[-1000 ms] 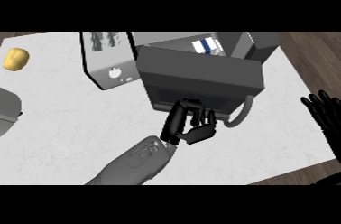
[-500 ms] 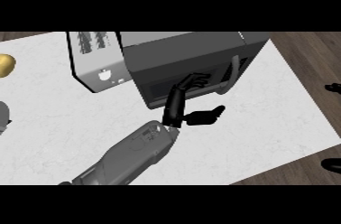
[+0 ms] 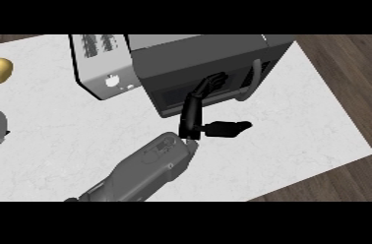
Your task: Pick up the milk, place it into the microwave and close the microwave
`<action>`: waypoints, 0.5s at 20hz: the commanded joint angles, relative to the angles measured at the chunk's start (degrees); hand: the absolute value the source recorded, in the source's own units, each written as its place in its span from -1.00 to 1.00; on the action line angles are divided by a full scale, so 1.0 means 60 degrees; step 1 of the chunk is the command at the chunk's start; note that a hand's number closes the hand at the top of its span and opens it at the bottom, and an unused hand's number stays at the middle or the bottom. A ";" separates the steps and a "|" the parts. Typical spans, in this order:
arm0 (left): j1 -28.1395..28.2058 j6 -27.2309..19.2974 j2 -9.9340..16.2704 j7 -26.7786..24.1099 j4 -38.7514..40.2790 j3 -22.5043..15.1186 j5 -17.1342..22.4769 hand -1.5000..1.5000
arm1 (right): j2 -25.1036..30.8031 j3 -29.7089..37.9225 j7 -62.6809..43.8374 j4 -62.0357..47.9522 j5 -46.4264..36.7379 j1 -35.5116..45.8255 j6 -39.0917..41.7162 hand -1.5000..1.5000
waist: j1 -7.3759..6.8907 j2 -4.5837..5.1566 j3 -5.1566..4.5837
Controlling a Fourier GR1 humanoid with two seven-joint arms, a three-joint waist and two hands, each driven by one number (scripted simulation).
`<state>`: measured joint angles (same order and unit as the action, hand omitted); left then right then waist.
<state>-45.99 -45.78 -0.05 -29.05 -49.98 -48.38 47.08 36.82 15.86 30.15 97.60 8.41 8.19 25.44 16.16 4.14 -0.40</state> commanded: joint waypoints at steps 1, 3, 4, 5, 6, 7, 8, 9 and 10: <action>-0.0666 -0.0321 0.0007 -0.0145 0.0526 0.0693 0.0465 -1.00 | 0.0096 0.0078 0.0033 -0.0052 -0.0140 0.0309 -0.0144 1.00 | -0.0025 0.0125 0.0017; -0.0730 -0.0323 0.0007 -0.0246 0.0585 0.0658 0.0590 -1.00 | 0.0151 0.0050 0.0037 -0.0123 -0.0281 0.0317 -0.0161 1.00 | -0.0005 0.0160 0.0027; -0.0843 -0.0353 0.0008 -0.0313 0.0628 0.0726 0.0623 -1.00 | 0.0103 0.0034 0.0070 -0.0125 -0.0266 0.0374 -0.0188 1.00 | -0.0060 0.0153 0.0033; -0.0885 -0.0313 0.0007 -0.0310 0.0563 0.0709 0.0742 -1.00 | 0.0088 0.0044 0.0018 -0.0233 -0.0304 0.0430 -0.0257 1.00 | -0.0075 0.0184 0.0032; -0.0775 -0.0344 0.0007 -0.0460 0.0572 0.0643 0.0778 -1.00 | 0.0250 0.0069 0.0021 -0.0177 -0.0394 0.0457 -0.0203 1.00 | 0.0001 0.0176 0.0017; -0.0777 -0.0337 0.0008 -0.0499 0.0591 0.0596 0.0853 -1.00 | 0.0237 0.0113 0.0047 -0.0296 -0.0388 0.0530 -0.0245 1.00 | -0.0070 0.0175 0.0032; -0.0849 -0.0244 0.0007 -0.0470 0.0679 0.0646 0.0922 -1.00 | 0.0235 0.0097 0.0044 -0.0299 -0.0380 0.0613 -0.0254 1.00 | -0.0107 0.0216 0.0029; -0.0911 -0.0336 0.0007 -0.0575 0.0608 0.0543 0.0922 -1.00 | 0.0260 0.0105 0.0023 -0.0352 -0.0374 0.0703 -0.0259 1.00 | -0.0065 0.0213 0.0031; -0.0796 -0.0241 0.0008 -0.0641 0.0682 0.0534 0.1009 -1.00 | 0.0194 0.0074 0.0018 -0.0385 -0.0368 0.0731 -0.0295 1.00 | -0.0122 0.0242 0.0028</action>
<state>-47.09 -46.09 -0.04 -32.39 -49.73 -49.32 51.08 37.95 16.33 30.31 96.04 6.47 11.39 24.08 15.67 5.01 -0.19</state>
